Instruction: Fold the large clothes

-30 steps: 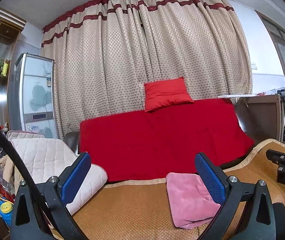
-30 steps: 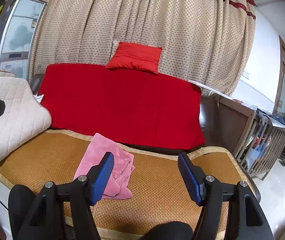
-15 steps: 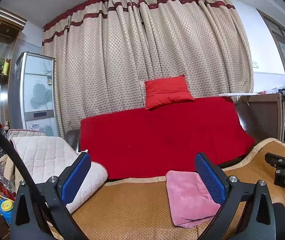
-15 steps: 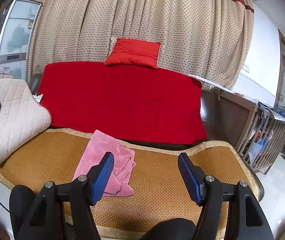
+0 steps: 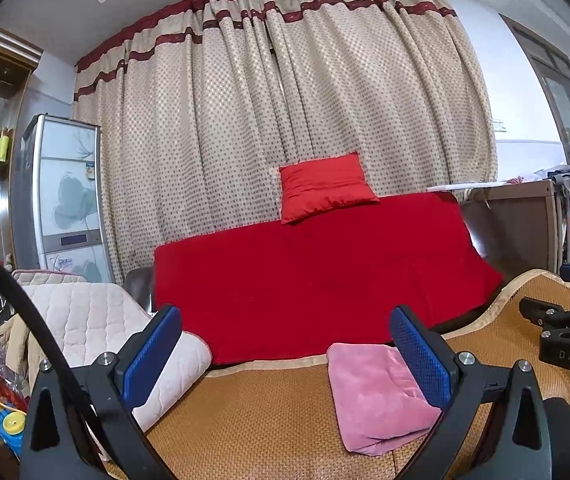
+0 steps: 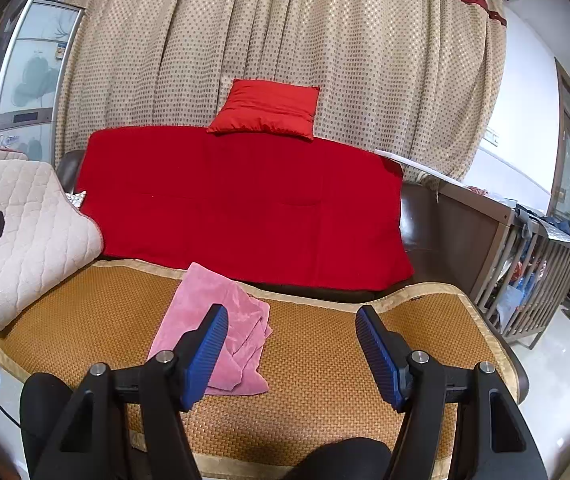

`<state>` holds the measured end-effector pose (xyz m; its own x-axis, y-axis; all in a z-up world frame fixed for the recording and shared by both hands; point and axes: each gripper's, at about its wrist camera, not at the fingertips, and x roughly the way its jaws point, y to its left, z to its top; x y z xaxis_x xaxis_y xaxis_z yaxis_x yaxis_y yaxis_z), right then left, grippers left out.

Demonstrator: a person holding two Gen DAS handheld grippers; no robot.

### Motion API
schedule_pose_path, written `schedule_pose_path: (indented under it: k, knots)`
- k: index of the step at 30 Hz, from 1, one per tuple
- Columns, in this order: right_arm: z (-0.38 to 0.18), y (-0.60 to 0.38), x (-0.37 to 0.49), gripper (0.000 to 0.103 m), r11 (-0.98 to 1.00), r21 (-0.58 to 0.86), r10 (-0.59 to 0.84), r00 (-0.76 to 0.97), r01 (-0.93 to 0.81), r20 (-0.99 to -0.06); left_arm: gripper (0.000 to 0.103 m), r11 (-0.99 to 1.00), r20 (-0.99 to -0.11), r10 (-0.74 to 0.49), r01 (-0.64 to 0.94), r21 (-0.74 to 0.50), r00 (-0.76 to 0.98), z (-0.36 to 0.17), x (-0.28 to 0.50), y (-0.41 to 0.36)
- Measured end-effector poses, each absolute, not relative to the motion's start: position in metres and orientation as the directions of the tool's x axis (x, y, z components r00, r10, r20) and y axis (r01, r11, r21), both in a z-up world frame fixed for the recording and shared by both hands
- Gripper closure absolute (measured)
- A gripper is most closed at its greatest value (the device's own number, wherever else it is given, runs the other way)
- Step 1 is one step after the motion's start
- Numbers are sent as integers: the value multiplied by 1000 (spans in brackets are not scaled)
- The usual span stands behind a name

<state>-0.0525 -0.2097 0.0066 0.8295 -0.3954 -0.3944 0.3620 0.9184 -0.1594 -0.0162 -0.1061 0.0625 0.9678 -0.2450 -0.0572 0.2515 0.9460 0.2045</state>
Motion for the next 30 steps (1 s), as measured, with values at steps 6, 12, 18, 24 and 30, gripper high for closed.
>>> schedule_pose_path:
  k: [6, 12, 18, 24, 30]
  knots:
    - [6, -210, -52, 33, 918, -162, -397, 829, 362, -394, 0, 938, -55, -262, 267, 221, 964, 59, -17, -109]
    - [3, -210, -47, 33, 917, -167, -399, 823, 363, -403, 0, 930, -79, -287, 297, 215, 955, 57, -12, -109]
    - [1, -209, -45, 33, 914, -173, -407, 820, 368, -403, 0, 938, -85, -272, 284, 201, 958, 55, -7, -104]
    - [-1, -208, -41, 33, 915, -173, -404, 818, 366, -409, 0, 937, -98, -270, 285, 205, 958, 51, -4, -104]
    - [-6, -206, -37, 33, 915, -176, -404, 814, 364, -417, 0, 932, -118, -274, 294, 213, 954, 46, 0, -106]
